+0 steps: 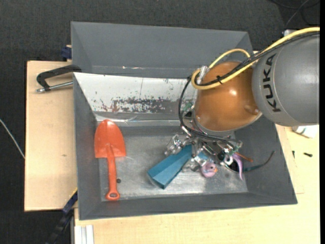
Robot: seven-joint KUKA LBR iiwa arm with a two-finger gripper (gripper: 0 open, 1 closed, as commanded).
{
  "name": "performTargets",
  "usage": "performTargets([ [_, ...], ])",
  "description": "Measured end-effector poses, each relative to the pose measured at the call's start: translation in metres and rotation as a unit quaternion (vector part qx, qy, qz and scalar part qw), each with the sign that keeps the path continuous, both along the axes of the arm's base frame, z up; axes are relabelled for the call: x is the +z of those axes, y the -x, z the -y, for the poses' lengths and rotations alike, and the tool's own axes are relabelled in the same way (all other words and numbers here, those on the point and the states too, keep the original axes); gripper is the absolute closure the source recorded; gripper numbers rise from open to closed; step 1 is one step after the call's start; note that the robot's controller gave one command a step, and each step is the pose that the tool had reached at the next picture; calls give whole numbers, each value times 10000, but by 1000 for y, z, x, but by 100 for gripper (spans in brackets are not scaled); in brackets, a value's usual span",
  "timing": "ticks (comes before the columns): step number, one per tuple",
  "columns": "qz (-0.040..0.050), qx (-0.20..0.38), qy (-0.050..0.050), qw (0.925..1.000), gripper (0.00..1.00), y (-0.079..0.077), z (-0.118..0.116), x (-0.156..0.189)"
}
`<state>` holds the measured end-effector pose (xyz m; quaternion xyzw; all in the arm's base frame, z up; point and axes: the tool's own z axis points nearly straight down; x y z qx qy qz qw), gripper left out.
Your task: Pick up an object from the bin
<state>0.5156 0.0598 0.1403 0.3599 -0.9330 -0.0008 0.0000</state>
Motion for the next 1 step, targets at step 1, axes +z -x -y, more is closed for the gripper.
performTargets([
  [1,-1,-1,0,10000,100,0,0,0],
])
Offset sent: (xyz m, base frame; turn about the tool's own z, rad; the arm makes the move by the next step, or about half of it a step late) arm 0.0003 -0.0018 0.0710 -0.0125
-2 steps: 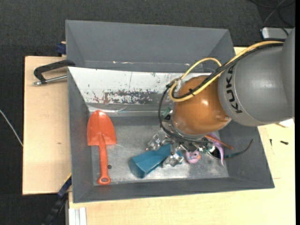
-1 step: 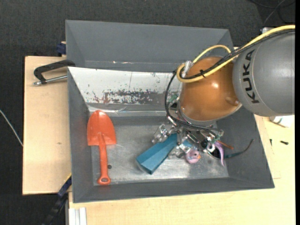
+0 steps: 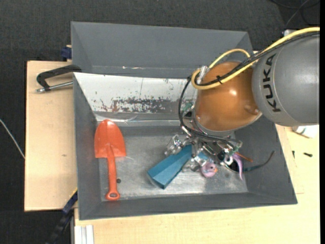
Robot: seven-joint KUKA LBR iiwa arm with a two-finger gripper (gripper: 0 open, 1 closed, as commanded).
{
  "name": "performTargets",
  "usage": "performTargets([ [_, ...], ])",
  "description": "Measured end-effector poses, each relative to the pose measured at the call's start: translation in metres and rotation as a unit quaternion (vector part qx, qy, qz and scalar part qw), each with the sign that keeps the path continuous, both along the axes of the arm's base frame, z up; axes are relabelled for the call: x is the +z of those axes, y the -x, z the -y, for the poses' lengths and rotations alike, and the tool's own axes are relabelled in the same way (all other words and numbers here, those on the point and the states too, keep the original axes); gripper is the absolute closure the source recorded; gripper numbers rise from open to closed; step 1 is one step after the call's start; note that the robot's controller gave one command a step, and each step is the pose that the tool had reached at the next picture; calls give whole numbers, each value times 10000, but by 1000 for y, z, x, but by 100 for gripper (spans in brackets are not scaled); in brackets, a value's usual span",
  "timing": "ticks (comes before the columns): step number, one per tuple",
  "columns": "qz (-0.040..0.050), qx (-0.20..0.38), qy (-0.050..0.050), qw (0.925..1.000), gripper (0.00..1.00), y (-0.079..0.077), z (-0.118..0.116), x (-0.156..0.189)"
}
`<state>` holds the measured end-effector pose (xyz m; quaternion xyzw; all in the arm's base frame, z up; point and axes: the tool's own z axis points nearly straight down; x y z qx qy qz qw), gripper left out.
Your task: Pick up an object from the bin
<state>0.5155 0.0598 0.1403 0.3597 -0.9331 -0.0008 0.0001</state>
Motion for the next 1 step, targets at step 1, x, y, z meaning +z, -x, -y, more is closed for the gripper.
performTargets([
  [1,0,56,1,10000,100,0,1,70],
])
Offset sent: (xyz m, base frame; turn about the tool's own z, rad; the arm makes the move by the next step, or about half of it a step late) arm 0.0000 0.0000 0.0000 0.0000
